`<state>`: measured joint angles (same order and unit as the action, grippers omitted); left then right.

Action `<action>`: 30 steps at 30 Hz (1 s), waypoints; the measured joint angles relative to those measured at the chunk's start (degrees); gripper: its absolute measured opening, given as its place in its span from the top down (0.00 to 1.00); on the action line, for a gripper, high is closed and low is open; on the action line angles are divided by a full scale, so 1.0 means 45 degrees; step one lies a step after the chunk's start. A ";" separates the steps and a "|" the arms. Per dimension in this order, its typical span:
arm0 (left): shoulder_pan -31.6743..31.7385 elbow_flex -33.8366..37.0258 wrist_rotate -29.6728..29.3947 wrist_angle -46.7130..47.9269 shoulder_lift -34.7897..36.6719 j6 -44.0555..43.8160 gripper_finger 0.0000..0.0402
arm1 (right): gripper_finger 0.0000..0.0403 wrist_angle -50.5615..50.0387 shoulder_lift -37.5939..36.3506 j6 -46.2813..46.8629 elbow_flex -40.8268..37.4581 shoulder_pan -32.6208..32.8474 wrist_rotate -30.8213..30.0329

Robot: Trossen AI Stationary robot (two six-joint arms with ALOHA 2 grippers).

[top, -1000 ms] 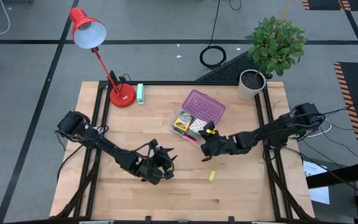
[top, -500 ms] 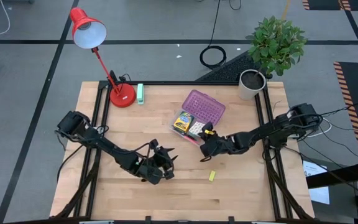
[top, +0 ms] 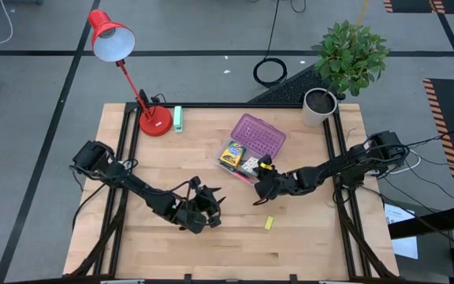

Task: Pack school essentials
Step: Put the blue sticky notes into the purple supply box, then put the green eraser into the purple supply box

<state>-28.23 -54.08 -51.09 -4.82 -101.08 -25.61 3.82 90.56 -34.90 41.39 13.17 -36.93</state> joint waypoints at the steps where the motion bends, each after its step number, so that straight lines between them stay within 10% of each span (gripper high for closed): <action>1: 0.0000 0.0000 0.0000 0.0000 0.0000 -0.0005 0.59 | 0.67 -0.0031 0.0000 0.0117 0.0000 0.0000 0.0022; 11: -0.0005 0.0000 0.0015 -0.0014 0.0000 -0.0044 0.59 | 0.43 -0.0388 -0.0455 0.1383 0.0000 -0.0019 0.1523; 23: -0.0005 0.0000 0.0373 -0.0384 0.0000 0.0091 0.59 | 0.41 -0.1557 -0.2391 0.3646 -0.0005 -0.0330 0.2338; 30: -0.0010 0.0000 0.0701 -0.0713 0.0000 0.0258 0.59 | 0.41 -0.3684 -0.4042 0.8289 -0.0005 0.0102 0.5587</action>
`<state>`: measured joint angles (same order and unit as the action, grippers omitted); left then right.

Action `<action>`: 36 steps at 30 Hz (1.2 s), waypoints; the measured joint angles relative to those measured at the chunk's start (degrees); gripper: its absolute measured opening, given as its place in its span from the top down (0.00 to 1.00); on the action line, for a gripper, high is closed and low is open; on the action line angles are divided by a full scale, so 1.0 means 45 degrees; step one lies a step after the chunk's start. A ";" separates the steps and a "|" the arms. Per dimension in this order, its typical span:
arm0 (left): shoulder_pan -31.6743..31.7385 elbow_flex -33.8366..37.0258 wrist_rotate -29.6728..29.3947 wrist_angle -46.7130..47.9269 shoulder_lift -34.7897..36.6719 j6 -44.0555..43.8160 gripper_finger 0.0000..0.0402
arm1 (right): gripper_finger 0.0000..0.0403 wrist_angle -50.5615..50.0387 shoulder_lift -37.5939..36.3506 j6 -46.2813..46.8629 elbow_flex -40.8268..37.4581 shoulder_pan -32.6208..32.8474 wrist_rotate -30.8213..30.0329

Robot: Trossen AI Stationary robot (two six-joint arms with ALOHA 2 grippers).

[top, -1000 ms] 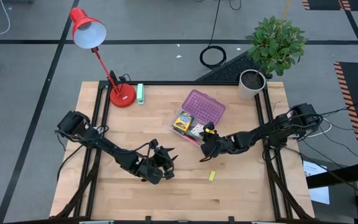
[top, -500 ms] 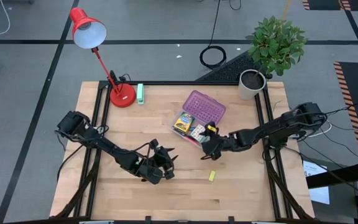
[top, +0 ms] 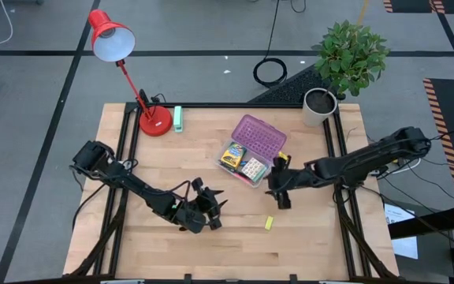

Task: Pack school essentials
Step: Put the green eraser into the purple supply box

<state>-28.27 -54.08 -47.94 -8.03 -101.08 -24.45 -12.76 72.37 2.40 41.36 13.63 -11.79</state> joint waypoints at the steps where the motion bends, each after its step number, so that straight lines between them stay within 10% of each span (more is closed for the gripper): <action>1: 0.0000 0.0000 0.0025 -0.0104 0.0000 0.0012 0.59 | 0.41 -0.0217 -0.0117 0.0602 0.0000 0.0185 0.0460; 16: -0.0131 0.0000 0.1009 -0.1358 -0.0005 0.0670 0.59 | 0.41 0.4865 -0.0020 0.2305 -0.2220 0.3632 0.2018; 36: -0.0604 0.0000 0.1399 -0.1584 -0.0005 0.0319 0.59 | 0.32 0.9260 0.2863 0.0827 -0.2909 0.3827 0.1986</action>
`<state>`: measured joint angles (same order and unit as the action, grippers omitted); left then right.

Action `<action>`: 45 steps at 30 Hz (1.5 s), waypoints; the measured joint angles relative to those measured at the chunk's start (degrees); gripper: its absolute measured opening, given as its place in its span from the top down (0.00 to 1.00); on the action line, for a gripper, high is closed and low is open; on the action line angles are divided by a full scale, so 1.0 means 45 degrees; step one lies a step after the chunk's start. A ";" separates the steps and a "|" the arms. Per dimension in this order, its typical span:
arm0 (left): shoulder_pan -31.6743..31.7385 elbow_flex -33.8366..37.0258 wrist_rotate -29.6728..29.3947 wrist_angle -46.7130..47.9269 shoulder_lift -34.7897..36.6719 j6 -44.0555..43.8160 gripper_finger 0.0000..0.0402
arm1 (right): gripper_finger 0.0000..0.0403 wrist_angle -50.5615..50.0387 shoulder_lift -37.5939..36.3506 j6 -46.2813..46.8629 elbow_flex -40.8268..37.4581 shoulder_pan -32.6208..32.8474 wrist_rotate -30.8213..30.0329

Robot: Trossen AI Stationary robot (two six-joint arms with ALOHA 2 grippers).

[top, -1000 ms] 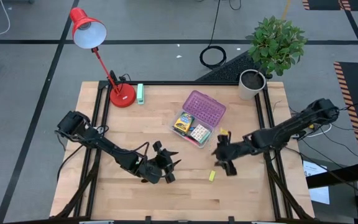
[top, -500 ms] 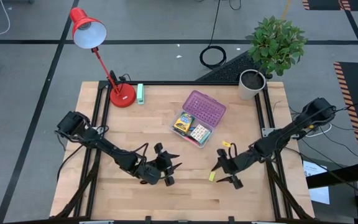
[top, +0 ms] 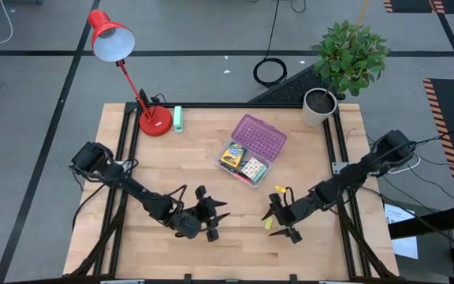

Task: Pack school essentials
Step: Put the green eraser into the purple supply box

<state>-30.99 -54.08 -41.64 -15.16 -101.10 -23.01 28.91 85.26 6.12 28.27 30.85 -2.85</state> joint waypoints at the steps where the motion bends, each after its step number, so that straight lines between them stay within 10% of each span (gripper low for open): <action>1: -0.0008 0.0000 -0.0001 -0.0004 0.0000 0.0032 0.59 | 0.31 0.0109 0.0183 -0.0031 0.0000 0.0000 0.0017; 20: 0.1215 0.0000 0.0237 -0.0073 -0.0005 0.1461 0.59 | 0.36 0.0167 0.0625 -0.1300 0.0000 0.0087 0.0540; 45: 0.1955 -0.0104 -0.0089 -0.1381 -0.0005 -0.1736 0.59 | 0.29 -0.0423 0.0625 -0.4448 0.0000 -0.0264 0.3168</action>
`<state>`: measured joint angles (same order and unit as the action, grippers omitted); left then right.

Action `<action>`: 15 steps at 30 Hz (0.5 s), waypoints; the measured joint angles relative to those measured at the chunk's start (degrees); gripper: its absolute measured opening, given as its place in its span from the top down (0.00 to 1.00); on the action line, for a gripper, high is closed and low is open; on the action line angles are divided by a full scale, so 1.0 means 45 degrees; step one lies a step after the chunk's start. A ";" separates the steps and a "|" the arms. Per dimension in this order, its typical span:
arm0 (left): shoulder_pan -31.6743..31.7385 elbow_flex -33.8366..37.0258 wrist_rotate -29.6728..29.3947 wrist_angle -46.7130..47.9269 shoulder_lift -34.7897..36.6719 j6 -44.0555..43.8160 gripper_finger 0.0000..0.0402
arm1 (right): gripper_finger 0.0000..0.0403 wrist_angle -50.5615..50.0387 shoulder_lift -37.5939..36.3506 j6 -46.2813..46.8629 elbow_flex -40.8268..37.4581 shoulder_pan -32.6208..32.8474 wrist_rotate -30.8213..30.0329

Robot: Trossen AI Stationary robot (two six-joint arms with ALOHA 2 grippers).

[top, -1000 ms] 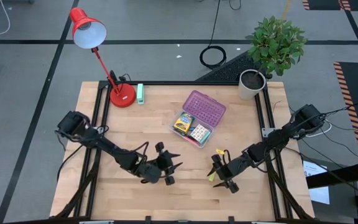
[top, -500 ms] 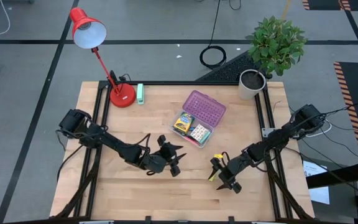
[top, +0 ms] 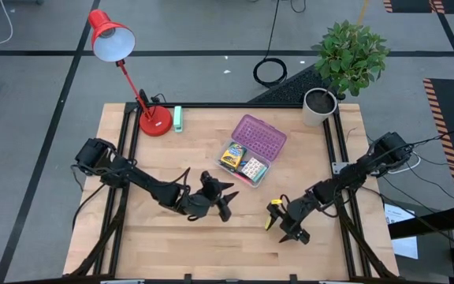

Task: Pack school essentials
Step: Put the green eraser into the purple supply box

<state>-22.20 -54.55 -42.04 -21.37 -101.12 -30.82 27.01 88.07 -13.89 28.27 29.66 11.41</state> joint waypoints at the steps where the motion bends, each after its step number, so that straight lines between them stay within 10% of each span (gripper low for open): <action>1: -0.0010 -0.0075 0.0000 0.0011 0.0000 -0.0076 0.59 | 0.29 -0.0041 0.0000 -0.0099 0.0000 -0.0008 0.0188; 15: -0.0397 -0.1283 -0.1010 0.0158 0.0000 0.0873 0.59 | 0.29 0.1299 -0.0005 -0.0762 -0.1245 -0.0110 0.0539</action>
<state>-23.98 -60.32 -46.59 -20.66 -101.12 -26.89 32.85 88.05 -17.32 22.67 29.17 13.83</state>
